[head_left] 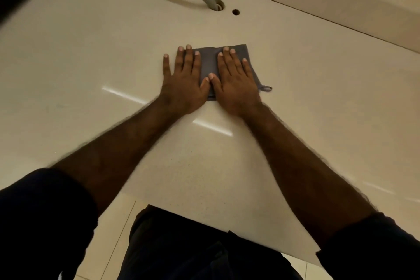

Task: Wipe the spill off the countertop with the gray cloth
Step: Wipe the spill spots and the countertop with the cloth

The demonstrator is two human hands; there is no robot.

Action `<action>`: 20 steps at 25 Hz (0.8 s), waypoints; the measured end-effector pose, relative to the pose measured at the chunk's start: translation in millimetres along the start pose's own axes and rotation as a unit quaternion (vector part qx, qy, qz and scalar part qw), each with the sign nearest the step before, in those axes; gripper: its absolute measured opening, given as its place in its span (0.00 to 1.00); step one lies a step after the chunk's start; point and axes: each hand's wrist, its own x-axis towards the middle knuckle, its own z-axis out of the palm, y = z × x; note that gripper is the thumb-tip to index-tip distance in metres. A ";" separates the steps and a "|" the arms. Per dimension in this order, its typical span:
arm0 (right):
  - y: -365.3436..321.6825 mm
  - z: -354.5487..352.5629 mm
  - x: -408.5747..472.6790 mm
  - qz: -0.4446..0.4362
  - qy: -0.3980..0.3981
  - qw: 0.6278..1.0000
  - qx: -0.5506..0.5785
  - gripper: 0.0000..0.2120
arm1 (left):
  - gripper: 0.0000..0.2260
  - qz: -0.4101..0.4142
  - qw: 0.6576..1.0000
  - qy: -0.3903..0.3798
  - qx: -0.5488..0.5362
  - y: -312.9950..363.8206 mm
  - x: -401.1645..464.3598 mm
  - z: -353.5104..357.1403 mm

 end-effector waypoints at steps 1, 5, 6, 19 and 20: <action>14.2 -1.6 -8.8 0.020 0.004 1.000 0.007 0.34 | 0.34 0.017 1.000 -0.004 0.000 16.4 4.6 1.3; 61.5 -5.7 -63.3 0.083 0.021 0.996 0.012 0.33 | 0.35 0.082 0.996 -0.020 -0.009 78.8 2.4 10.6; 68.6 -7.2 -80.1 0.099 0.025 0.995 0.010 0.33 | 0.35 0.101 0.995 -0.023 -0.012 92.4 -2.9 13.1; -6.6 5.9 -92.1 0.112 0.018 0.994 0.007 0.37 | 0.34 0.090 0.995 -0.032 0.018 35.7 -59.8 2.9; -20.3 8.8 -88.3 0.101 0.018 0.995 0.011 0.36 | 0.33 0.081 0.996 -0.030 0.022 20.5 -65.0 0.9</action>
